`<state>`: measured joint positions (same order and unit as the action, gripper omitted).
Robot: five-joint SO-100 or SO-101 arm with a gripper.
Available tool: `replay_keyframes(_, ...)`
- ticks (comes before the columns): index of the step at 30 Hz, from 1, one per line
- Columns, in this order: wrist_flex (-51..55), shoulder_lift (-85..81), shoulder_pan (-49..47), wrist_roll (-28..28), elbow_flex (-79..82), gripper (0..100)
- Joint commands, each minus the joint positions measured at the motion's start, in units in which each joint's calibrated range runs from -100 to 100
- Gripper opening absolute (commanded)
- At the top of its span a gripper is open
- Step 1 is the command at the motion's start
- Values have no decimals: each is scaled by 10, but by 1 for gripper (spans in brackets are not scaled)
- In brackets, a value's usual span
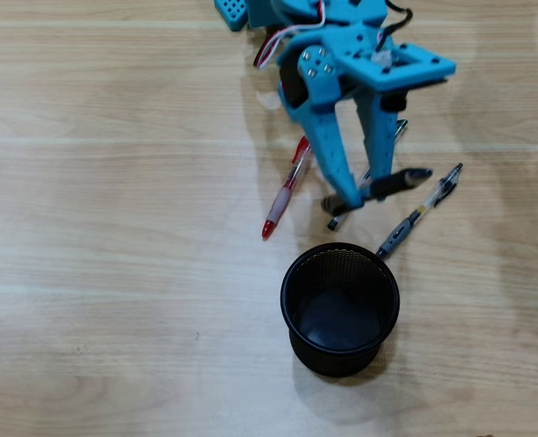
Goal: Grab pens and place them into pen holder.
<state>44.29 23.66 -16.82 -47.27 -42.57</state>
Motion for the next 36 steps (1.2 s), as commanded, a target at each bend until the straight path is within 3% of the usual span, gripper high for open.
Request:
replay_keyframes(1,-81,29,-7,-13,-43,2)
replay_keyframes(8,-182,97,-2,-27,-42,2)
replay_keyframes(25,-190,193,-2,-46,-38,2)
replay_keyframes(29,-190,194,-6,-56,-38,12)
replay_keyframes(36,-179,155,-9,-52,-37,12)
